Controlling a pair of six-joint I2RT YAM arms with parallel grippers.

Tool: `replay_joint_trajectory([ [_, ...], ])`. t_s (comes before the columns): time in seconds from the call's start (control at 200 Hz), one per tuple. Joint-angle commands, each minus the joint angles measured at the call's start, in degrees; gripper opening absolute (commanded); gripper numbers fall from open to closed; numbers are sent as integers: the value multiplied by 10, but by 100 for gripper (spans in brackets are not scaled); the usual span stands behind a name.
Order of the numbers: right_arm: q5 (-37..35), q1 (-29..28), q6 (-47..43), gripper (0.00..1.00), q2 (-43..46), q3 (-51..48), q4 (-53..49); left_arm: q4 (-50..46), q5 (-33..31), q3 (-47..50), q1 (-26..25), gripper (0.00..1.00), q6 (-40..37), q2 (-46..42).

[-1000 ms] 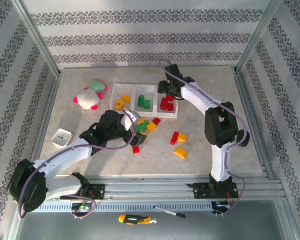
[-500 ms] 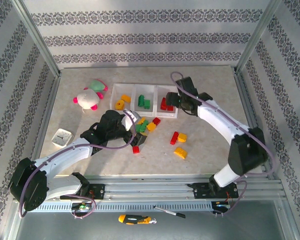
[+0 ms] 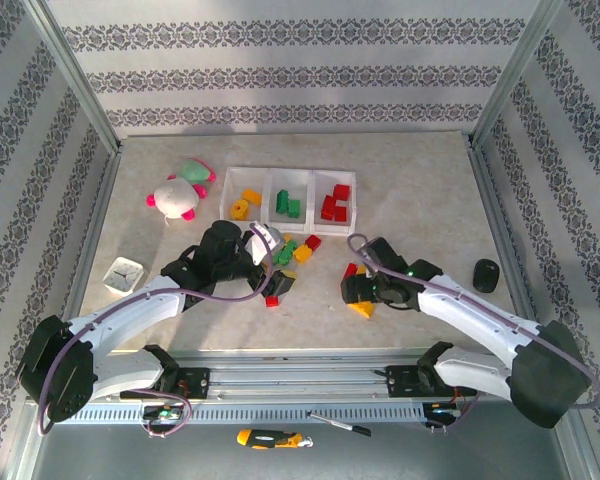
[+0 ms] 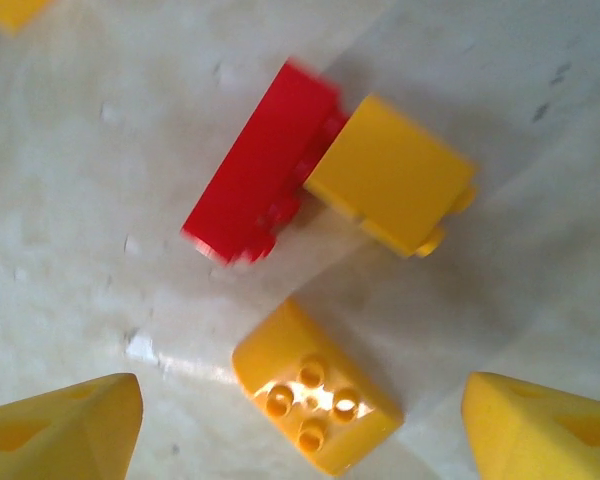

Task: Sort the legos into containers by color
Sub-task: Pick up the lego from the bottom-center of the table.

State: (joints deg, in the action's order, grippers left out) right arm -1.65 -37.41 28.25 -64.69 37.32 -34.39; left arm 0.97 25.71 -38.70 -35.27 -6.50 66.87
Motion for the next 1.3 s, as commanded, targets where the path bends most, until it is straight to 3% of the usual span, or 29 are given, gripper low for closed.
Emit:
replay_joint_trajectory([
  [0.0,-5,-27,-30,86,-35,1,-8,13,18,15,-9,99,-20,-11],
  [0.225,-47,-54,-13,81,-136,37,-10,2,10,36,-8,99,-20,-39],
  [0.425,-39,-59,20,74,-163,28,-2,13,-7,49,-8,99,-21,-44],
  [0.665,-76,-70,87,48,-155,23,-17,19,-6,53,-8,99,-22,-40],
  [0.844,-78,-71,100,37,-156,45,-24,15,-10,59,-8,99,-20,-48],
  [1.094,-80,-74,70,31,-149,123,-14,33,-48,81,-8,99,29,-60],
  [1.294,-92,-69,7,29,-250,268,22,24,-134,105,-7,99,112,-81],
])
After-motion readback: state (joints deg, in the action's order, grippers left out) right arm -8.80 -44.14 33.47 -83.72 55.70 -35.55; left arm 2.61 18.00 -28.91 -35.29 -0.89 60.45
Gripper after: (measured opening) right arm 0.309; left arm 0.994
